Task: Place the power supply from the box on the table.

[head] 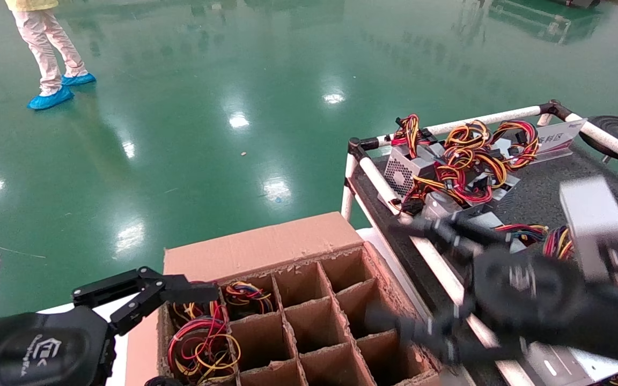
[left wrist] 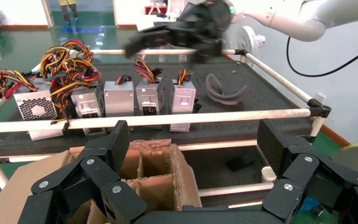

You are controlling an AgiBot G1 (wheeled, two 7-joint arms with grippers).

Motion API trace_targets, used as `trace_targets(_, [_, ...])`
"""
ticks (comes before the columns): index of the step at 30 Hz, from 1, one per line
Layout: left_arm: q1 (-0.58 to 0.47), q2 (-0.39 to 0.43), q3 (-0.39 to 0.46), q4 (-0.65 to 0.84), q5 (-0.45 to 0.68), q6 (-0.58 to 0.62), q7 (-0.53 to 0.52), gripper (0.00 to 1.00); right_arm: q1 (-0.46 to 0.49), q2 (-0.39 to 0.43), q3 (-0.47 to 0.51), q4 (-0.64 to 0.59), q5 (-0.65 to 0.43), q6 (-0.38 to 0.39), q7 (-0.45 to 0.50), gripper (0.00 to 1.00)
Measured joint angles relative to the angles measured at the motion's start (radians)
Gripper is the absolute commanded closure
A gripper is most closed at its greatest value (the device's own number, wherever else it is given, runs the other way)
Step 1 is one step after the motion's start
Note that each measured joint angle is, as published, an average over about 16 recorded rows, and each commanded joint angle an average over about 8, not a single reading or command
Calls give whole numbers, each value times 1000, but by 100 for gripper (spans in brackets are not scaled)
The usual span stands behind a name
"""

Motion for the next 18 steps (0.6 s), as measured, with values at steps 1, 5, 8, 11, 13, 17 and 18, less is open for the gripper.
trace_targets(1, [0, 0, 0, 0, 0, 0, 0, 0, -11, 6, 1, 19, 8, -12, 0, 0])
trace_targets(5, [0, 0, 0, 0, 0, 0, 0, 0, -49, 24, 3, 78, 35, -50, -1, 0])
trace_targets(8, [0, 0, 0, 0, 0, 0, 0, 0, -66, 33, 4, 107, 49, -68, -2, 0])
trace_targets(11, [0, 0, 0, 0, 0, 0, 0, 0, -76, 37, 5, 122, 56, -77, -2, 0])
trace_targets(13, [0, 0, 0, 0, 0, 0, 0, 0, -78, 39, 5, 125, 57, -79, -2, 0])
trace_targets(17, [0, 0, 0, 0, 0, 0, 0, 0, -77, 38, 6, 122, 57, -78, -2, 0])
trace_targets(18, [0, 0, 0, 0, 0, 0, 0, 0, -75, 37, 6, 120, 56, -77, -2, 0])
